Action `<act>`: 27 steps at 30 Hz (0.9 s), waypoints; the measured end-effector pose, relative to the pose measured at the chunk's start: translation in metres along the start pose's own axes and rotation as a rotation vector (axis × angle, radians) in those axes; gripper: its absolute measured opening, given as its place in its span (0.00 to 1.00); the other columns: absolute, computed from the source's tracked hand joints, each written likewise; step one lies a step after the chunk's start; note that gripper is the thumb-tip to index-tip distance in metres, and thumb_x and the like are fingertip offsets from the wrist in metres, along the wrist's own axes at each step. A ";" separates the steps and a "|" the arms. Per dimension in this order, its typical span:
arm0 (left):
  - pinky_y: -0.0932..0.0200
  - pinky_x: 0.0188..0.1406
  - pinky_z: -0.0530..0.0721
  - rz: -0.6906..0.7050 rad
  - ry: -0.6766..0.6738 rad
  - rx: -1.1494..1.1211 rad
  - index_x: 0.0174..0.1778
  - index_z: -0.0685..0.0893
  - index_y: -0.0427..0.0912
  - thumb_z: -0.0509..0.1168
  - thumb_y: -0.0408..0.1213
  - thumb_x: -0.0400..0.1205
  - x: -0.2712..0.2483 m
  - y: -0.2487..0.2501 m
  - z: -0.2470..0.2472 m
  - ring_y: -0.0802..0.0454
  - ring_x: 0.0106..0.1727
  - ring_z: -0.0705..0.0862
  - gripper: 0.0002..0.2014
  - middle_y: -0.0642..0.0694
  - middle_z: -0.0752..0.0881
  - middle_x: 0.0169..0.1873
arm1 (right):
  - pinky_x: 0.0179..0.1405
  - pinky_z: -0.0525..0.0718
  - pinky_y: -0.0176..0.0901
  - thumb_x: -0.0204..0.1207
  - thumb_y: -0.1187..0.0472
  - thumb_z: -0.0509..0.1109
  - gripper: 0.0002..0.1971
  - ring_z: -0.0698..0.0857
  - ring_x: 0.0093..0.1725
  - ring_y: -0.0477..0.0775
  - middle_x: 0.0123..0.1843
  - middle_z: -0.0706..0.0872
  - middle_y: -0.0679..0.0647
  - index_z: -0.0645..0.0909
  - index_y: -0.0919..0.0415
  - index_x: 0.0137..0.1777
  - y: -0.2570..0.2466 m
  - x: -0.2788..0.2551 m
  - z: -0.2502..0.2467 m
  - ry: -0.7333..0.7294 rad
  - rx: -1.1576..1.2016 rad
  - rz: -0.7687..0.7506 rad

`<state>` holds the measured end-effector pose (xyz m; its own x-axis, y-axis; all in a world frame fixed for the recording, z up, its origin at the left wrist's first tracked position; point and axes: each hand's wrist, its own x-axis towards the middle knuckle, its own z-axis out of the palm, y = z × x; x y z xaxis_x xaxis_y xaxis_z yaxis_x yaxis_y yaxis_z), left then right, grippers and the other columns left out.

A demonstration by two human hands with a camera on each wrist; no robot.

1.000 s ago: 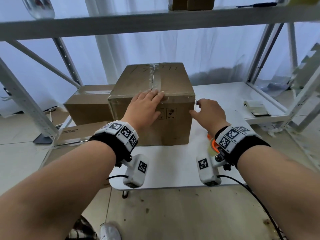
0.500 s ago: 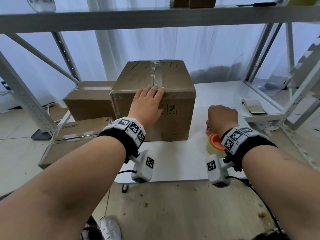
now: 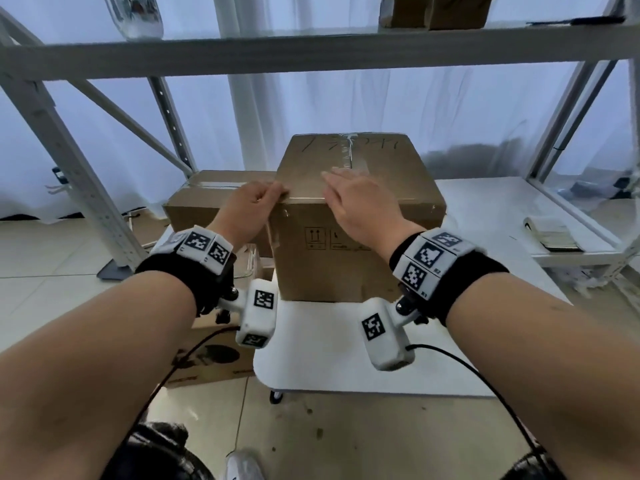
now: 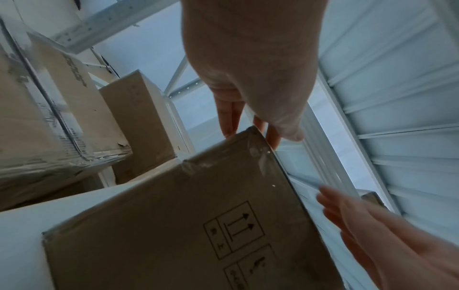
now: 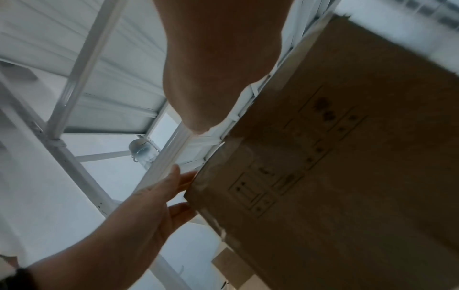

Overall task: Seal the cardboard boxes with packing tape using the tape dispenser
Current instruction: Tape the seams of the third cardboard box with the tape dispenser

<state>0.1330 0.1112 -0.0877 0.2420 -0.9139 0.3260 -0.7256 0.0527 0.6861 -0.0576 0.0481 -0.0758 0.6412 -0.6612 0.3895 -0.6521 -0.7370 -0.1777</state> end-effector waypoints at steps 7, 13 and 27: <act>0.69 0.56 0.74 0.079 -0.013 -0.037 0.60 0.87 0.48 0.66 0.47 0.81 0.000 -0.014 0.006 0.60 0.54 0.76 0.14 0.51 0.77 0.53 | 0.77 0.58 0.53 0.86 0.40 0.43 0.25 0.67 0.79 0.55 0.80 0.70 0.51 0.69 0.42 0.77 -0.014 0.023 0.019 -0.146 -0.073 0.041; 0.58 0.70 0.74 0.209 0.014 0.033 0.67 0.82 0.49 0.71 0.42 0.78 -0.007 -0.030 0.014 0.56 0.63 0.76 0.21 0.50 0.77 0.61 | 0.79 0.56 0.52 0.82 0.35 0.44 0.32 0.62 0.82 0.56 0.83 0.63 0.49 0.60 0.48 0.82 -0.005 0.021 0.029 -0.154 -0.225 -0.054; 0.53 0.73 0.72 0.233 0.026 0.200 0.73 0.76 0.51 0.64 0.45 0.83 -0.010 -0.027 0.017 0.51 0.70 0.74 0.21 0.48 0.74 0.71 | 0.80 0.50 0.55 0.86 0.41 0.43 0.28 0.65 0.81 0.56 0.81 0.68 0.53 0.66 0.50 0.80 -0.016 0.018 0.026 -0.131 -0.172 0.007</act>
<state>0.1396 0.1122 -0.1207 0.0686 -0.8760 0.4775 -0.8753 0.1768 0.4501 -0.0252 0.0441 -0.0891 0.6763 -0.6870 0.2657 -0.7089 -0.7051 -0.0187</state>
